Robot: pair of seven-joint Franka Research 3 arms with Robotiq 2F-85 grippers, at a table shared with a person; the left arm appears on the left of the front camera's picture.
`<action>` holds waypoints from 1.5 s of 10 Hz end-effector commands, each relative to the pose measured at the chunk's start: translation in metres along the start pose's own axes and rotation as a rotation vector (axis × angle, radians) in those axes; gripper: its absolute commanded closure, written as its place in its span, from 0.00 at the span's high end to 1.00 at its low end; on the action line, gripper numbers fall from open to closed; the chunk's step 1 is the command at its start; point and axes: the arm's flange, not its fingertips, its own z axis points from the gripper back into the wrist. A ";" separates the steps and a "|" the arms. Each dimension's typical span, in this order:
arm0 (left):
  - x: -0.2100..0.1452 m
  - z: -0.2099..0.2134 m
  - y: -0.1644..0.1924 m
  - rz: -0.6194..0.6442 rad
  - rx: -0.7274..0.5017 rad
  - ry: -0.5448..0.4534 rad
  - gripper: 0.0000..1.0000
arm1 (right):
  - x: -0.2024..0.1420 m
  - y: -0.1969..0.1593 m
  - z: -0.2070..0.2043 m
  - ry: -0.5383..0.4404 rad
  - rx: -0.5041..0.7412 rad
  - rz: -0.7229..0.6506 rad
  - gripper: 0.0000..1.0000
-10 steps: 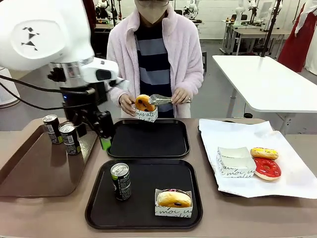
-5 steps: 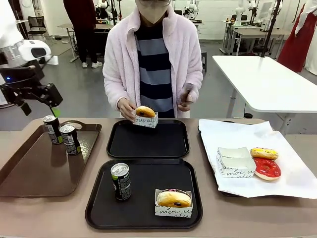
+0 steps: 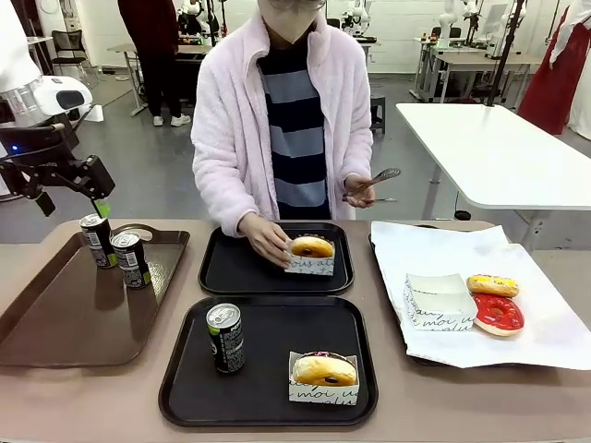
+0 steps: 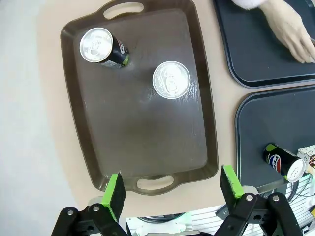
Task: Set up donuts and drinks on trays.
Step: Pick up one Pepsi coke from the Handle tray and place it on the Flat Tray without a Pepsi coke.
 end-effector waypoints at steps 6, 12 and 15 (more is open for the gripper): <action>0.054 -0.055 -0.003 0.115 -0.005 0.061 1.00 | 0.003 0.000 0.000 -0.017 0.030 0.017 1.00; 0.085 -0.120 -0.020 0.151 0.039 0.070 1.00 | 0.003 0.000 0.000 -0.017 0.030 0.017 1.00; 0.078 -0.137 -0.015 0.140 0.071 0.083 1.00 | 0.003 0.000 0.000 -0.017 0.030 0.017 1.00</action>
